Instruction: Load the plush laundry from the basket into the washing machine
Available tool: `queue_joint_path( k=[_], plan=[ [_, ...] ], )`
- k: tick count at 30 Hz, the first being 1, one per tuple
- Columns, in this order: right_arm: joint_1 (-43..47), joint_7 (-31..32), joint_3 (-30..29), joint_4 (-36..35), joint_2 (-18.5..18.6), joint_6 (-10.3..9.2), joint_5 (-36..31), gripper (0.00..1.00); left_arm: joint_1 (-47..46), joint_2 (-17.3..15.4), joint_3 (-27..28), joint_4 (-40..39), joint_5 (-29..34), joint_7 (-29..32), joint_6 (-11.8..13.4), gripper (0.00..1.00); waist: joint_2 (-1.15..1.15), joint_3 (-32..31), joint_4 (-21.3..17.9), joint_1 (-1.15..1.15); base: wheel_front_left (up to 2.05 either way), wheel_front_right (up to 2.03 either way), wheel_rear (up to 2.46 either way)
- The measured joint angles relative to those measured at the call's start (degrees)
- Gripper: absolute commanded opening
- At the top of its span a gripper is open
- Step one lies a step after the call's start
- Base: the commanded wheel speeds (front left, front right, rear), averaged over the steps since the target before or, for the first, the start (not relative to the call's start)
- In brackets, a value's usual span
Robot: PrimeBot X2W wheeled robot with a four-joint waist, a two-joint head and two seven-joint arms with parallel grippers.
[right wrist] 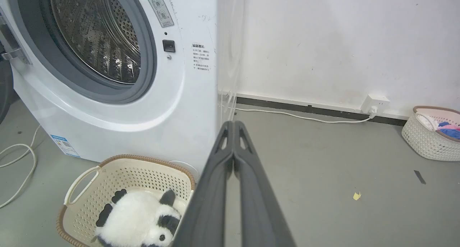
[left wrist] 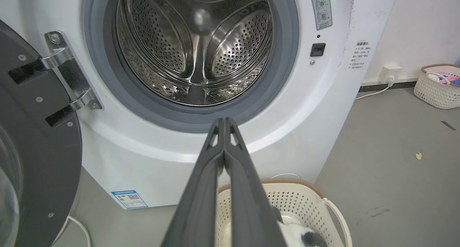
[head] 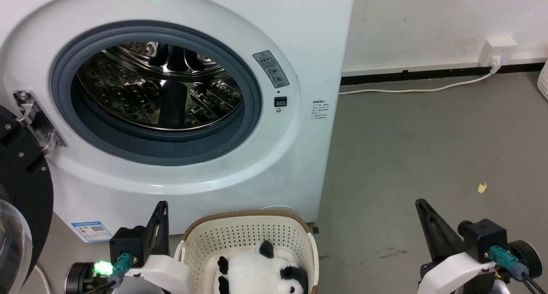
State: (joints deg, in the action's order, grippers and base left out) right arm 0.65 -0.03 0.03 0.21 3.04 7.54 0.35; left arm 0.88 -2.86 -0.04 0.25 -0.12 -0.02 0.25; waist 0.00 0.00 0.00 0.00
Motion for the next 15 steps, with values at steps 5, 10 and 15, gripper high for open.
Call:
queue_joint_path(
  k=[5,10,15],
  plan=[
    [0.0,0.0,0.0,0.0,0.0,0.00,0.0,0.00,0.0,0.0,0.0,0.0,0.0,0.0,0.0,0.00,0.00,0.0,0.0,0.00,0.00,0.00,0.00],
    [0.0,0.0,0.0,0.0,0.0,0.00,0.0,0.00,0.0,0.0,0.0,0.0,0.0,0.0,0.0,0.00,0.00,0.0,0.0,0.00,0.00,0.00,0.00],
    [0.0,0.0,0.0,0.0,0.0,0.00,0.0,0.00,0.0,0.0,0.0,0.0,0.0,0.0,0.0,0.00,0.00,0.0,0.0,0.00,0.00,0.00,0.00]
  ],
)
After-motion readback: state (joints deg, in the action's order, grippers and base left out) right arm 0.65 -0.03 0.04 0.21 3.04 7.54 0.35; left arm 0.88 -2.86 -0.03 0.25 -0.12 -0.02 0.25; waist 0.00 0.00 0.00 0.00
